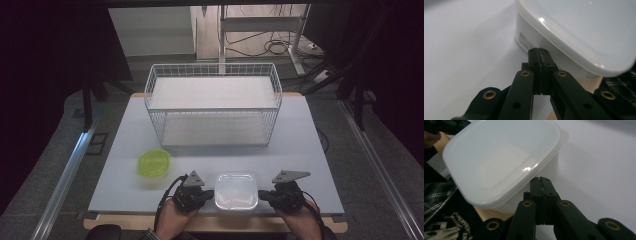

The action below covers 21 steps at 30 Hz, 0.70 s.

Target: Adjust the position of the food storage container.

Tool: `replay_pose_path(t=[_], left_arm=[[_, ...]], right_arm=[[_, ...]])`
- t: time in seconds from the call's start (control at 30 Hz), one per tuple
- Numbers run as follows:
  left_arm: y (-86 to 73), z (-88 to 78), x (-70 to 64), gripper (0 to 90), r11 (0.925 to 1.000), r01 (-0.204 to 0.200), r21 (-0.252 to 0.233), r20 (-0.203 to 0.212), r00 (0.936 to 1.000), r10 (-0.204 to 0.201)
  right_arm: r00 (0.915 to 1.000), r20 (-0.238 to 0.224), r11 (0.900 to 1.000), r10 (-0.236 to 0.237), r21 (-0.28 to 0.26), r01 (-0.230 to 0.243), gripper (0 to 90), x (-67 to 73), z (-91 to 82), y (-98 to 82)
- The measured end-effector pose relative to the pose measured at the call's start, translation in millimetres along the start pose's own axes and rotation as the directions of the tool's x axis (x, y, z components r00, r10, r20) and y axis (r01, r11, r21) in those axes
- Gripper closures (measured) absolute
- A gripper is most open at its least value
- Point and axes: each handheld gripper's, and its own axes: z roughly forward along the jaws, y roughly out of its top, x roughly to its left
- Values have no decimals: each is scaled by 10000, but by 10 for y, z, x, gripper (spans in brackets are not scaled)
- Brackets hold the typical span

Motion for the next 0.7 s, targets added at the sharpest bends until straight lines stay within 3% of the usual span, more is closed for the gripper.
replay_pose_path(t=[0.1,0.4,0.7], left_arm=[[2,-25,66,900,9997,253,-46,-138,9996,-254],[85,-70,269,900,9992,386,31,-747,9965,-383],[102,-66,415,900,9990,432,126,-730,9964,-422]], right_arm=[[10000,-36,9999,14,-134,-15,895,6,61,78],[9999,-14,9999,-138,82,138,895,-25,282,255],[9997,91,9996,-238,180,237,891,-42,408,383]])
